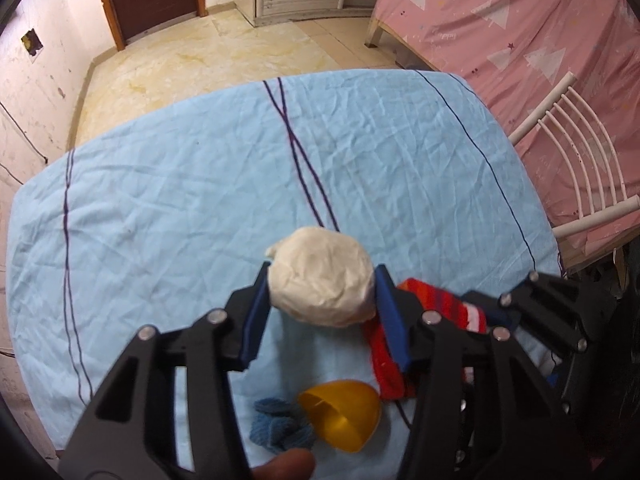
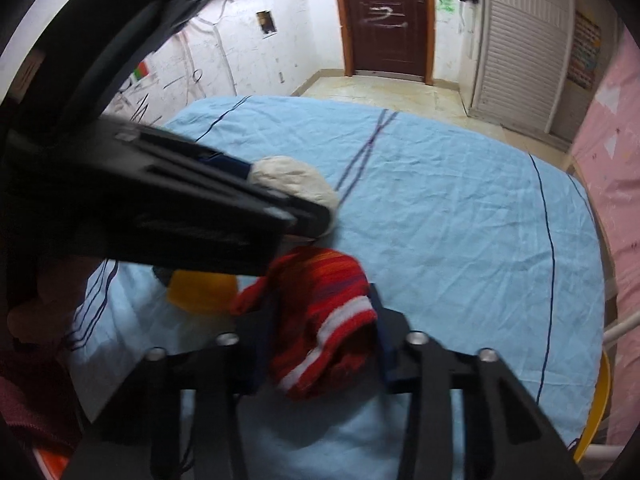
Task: Collect trash
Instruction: 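Grasp the white clay ball with the left tool while the right tool grasps the red striped sock, then carry both items over the yellow bin and open both tools to drop them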
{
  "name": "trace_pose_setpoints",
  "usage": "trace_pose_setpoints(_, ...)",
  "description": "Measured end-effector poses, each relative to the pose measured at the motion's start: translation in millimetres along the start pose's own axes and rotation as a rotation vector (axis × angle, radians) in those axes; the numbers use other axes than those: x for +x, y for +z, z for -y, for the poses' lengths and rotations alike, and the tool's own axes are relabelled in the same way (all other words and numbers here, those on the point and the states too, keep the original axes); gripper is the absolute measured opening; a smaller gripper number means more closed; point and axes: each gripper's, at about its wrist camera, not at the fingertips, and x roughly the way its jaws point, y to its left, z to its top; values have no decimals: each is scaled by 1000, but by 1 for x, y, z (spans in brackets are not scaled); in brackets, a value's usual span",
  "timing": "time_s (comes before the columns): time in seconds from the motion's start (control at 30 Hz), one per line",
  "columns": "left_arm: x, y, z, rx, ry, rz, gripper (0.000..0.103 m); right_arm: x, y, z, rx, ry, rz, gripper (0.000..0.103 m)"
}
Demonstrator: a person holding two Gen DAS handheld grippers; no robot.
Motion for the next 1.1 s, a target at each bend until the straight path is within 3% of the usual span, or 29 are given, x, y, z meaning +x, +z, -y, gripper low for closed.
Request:
trace_pose_setpoints(0.17, -1, -3, 1, 6, 8, 18, 47, 2, 1, -2, 10, 0, 12, 19)
trace_pose_setpoints(0.4, -11, -3, 4, 0, 31, 51, 47, -14, -8, 11, 44, -23, 48, 18)
trace_pose_setpoints(0.67, -30, 6, 21, 22, 70, 117, 47, -50, -21, 61, 159, -77, 144, 18)
trace_pose_setpoints(1.1, -31, 21, 82, 116, 99, 140, 47, -103, -58, 136, 300, -150, 248, 18)
